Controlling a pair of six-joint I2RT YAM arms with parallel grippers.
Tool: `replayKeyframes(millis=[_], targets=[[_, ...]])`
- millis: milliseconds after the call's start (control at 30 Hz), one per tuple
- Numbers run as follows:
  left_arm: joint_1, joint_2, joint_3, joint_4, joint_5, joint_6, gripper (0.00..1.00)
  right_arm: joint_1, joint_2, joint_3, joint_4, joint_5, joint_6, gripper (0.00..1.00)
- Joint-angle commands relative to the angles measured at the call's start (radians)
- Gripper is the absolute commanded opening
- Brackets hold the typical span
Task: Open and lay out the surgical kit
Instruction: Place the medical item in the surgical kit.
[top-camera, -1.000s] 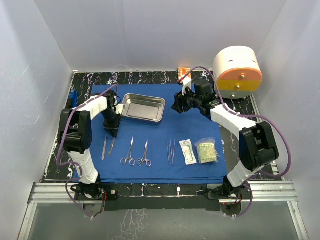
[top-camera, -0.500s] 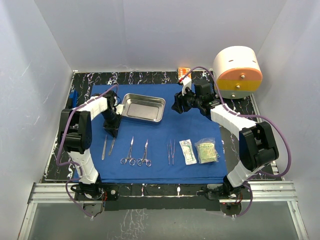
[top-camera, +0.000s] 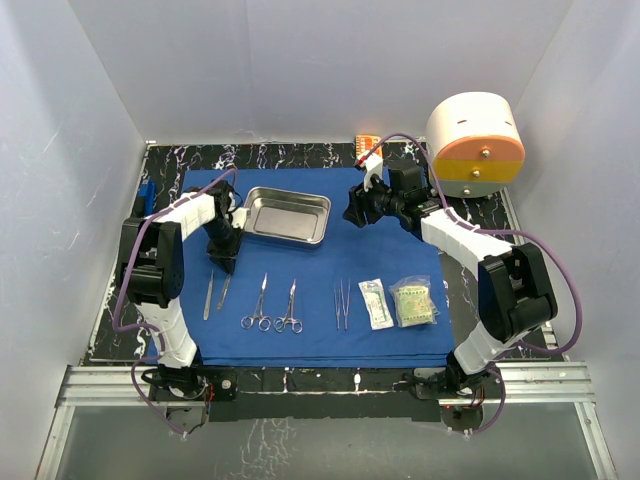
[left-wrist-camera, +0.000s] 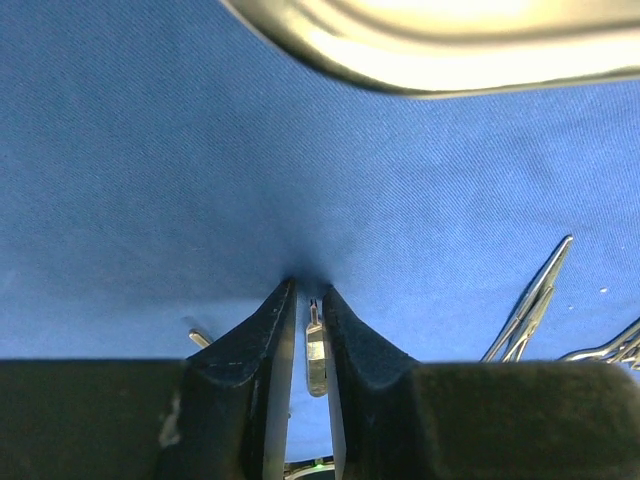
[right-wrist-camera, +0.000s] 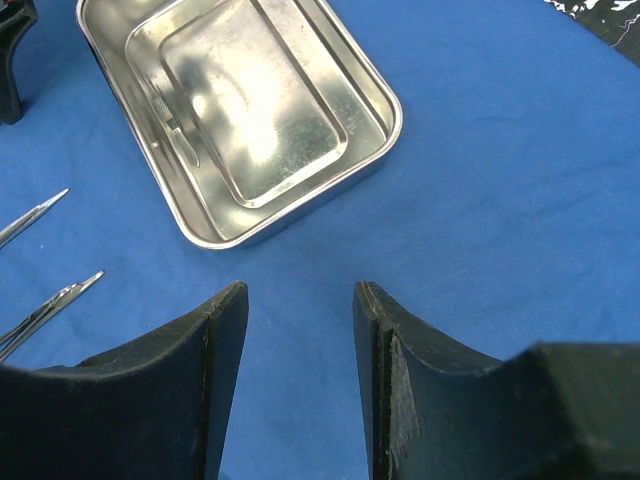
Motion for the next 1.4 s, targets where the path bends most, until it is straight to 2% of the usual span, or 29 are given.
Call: replayKeyframes(millis=[0,633,1367], targets=[[-0.001,-0.010,0.025,-0.003,-0.011,0.006,0.15,-0.005,0.004,0.027,0.032,-0.014,-0.012,0.44],[-0.001,-0.096,-0.056,-0.022,-0.015,-0.008,0.05,-0.005,0.016,0.032,0.027,-0.021,-0.011,0.44],[0.013,-0.130,-0.097,-0.026,-0.039,-0.081,0.00,-0.005,0.008,0.036,0.019,-0.026,-0.012,0.44]])
